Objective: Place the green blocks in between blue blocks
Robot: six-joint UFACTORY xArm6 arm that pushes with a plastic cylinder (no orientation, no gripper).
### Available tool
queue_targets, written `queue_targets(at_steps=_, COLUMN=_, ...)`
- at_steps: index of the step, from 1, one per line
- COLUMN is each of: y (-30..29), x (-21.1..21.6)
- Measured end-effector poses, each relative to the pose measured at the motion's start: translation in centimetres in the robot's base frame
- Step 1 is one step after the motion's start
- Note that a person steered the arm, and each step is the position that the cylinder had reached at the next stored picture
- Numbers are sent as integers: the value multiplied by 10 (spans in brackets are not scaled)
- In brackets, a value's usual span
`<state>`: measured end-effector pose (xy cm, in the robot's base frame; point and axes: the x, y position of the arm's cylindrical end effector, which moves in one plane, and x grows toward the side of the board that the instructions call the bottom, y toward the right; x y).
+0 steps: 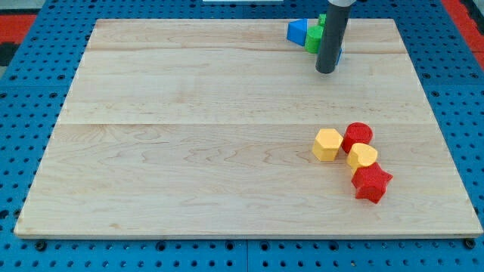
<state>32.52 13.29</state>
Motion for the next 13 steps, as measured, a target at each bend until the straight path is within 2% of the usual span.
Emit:
queue_targets(at_steps=2, y=65, x=62)
queue_targets(at_steps=3, y=145, x=62)
queue_targets(at_steps=4, y=180, x=7)
queue_targets(at_steps=6, y=187, x=-86)
queue_targets(at_steps=7, y=149, x=-134)
queue_targets(at_steps=8, y=139, x=-134)
queue_targets(at_steps=9, y=101, x=-134)
queue_targets(at_steps=10, y=18, x=-133)
queue_targets(at_steps=11, y=-38, x=-122)
queue_targets(at_steps=13, y=-50, x=-95)
